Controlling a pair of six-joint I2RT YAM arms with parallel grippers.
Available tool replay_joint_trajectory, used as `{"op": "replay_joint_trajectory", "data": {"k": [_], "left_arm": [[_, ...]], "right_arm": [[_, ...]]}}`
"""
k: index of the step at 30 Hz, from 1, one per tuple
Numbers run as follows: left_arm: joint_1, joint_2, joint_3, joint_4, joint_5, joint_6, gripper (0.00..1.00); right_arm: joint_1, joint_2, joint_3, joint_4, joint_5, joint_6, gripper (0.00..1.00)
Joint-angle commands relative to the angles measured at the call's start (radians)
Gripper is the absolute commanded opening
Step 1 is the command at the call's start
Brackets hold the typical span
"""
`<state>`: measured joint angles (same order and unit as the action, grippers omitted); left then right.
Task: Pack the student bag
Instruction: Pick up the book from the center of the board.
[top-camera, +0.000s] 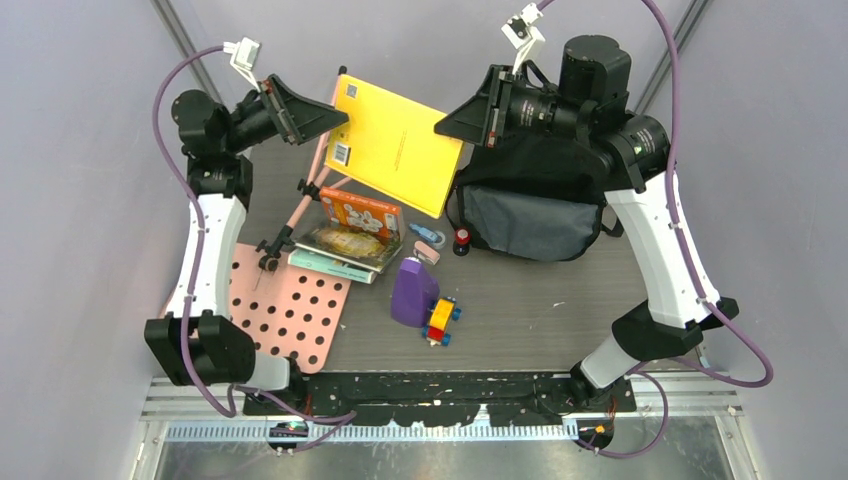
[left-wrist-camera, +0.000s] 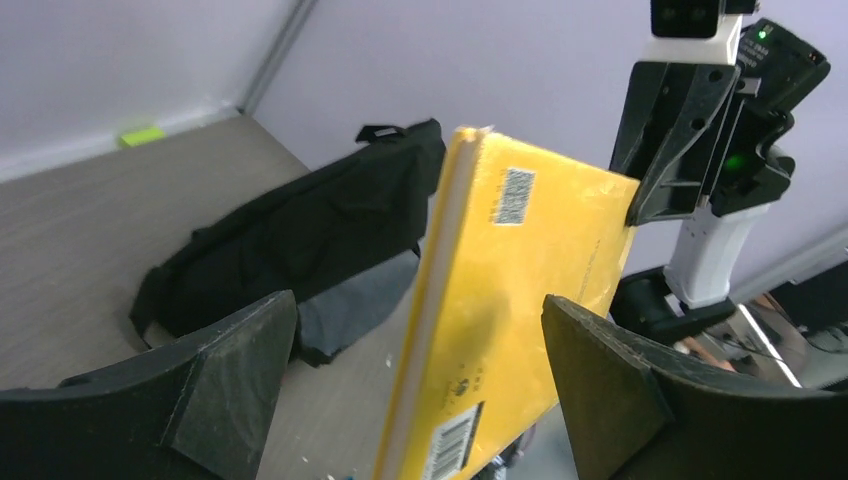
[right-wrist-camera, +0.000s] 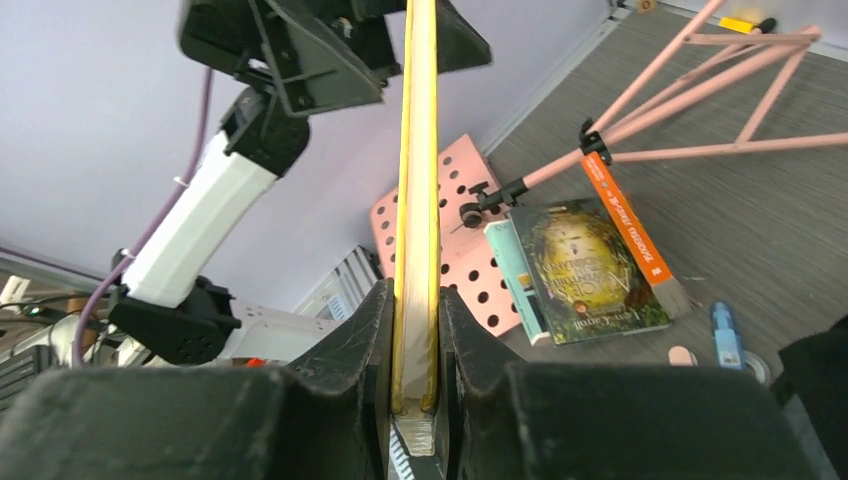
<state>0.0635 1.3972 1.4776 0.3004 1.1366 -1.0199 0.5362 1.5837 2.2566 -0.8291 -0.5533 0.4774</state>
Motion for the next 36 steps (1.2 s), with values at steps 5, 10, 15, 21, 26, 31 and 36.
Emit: {"op": "replay_joint_trajectory", "data": {"k": [5,10,15,21,26,31,36], "left_arm": [[-0.053,0.080,-0.011,0.374,0.132,-0.349,0.53],[-0.054,0.112,-0.025,0.588,0.144,-0.523,0.07],[-0.054,0.107,-0.025,0.588,0.180,-0.529,0.00],[-0.107,0.095,-0.032,0.585,0.199,-0.527,0.00],[-0.140,0.080,-0.038,0.572,0.168,-0.516,0.00],[-0.161,0.074,-0.052,0.566,0.137,-0.513,0.00],[-0.173,0.086,-0.053,0.551,0.165,-0.512,0.00]], "right_arm": [[0.000,-0.034,-0.004,0.180,-0.052,0.044,0.00],[0.000,-0.052,-0.059,0.165,-0.027,0.008,0.00],[-0.002,-0.017,-0.051,0.042,-0.065,-0.064,0.03],[-0.002,0.080,0.015,-0.037,-0.266,-0.058,0.31],[0.000,0.139,0.027,-0.086,-0.368,-0.056,0.48],[0.015,0.156,0.002,-0.090,-0.397,-0.060,0.46],[0.022,0.163,0.002,-0.069,-0.429,-0.047,0.50]]}}
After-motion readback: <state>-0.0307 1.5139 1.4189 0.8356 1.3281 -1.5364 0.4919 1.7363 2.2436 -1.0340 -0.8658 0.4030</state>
